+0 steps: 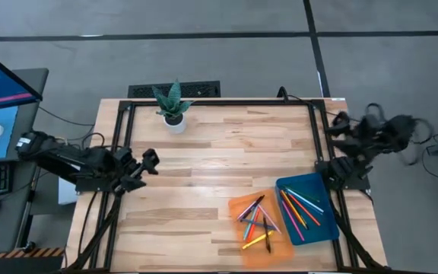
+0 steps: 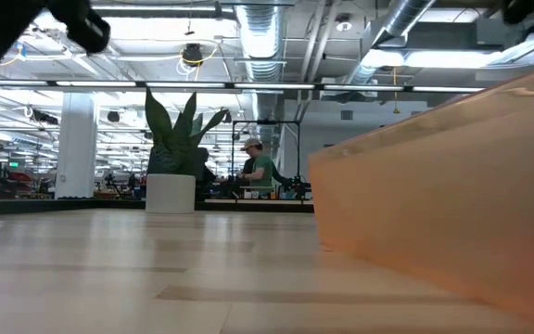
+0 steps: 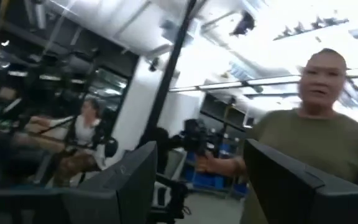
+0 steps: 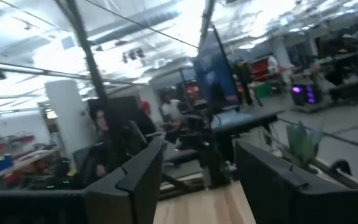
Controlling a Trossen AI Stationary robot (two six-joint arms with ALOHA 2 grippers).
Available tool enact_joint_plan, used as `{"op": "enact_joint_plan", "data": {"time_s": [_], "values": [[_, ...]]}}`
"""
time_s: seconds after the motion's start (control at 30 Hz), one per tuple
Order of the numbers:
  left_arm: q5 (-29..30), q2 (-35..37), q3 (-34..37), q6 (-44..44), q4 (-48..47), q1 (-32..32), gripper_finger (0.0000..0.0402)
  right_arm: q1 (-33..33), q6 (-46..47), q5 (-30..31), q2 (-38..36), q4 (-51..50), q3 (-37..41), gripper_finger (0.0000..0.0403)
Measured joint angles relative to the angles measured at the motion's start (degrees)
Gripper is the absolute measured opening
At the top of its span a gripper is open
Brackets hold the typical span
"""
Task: Sort pens & pencils
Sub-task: Return to Home Position
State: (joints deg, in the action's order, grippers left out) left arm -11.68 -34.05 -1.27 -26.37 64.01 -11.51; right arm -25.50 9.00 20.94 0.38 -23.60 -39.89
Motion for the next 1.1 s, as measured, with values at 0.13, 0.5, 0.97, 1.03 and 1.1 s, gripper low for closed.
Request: {"op": "enact_joint_plan", "data": {"time_s": [0.13,0.5,0.97,1.03,1.1], "values": [[-0.03,4.1,0.64,-2.77,-8.08,1.7,0.0233,-0.24,0.11,2.42,-0.06,10.66,11.02,0.0221],[-5.66,25.54,0.71,-3.16,-33.9,6.58,0.0233,4.23,3.01,1.65,-0.11,35.7,34.05,0.0221],[9.44,33.79,0.8,11.29,-56.99,7.54,0.0233,12.31,2.61,0.1,-0.1,32.16,39.5,0.0221],[9.53,33.85,0.8,12.7,-58.14,7.54,0.0233,13.19,2.61,0.11,-0.11,31.83,39.5,0.0221],[9.64,33.83,0.83,14.47,-58.16,7.54,0.0233,13.76,2.61,0.1,-0.07,30.73,39.5,0.0221]]}}
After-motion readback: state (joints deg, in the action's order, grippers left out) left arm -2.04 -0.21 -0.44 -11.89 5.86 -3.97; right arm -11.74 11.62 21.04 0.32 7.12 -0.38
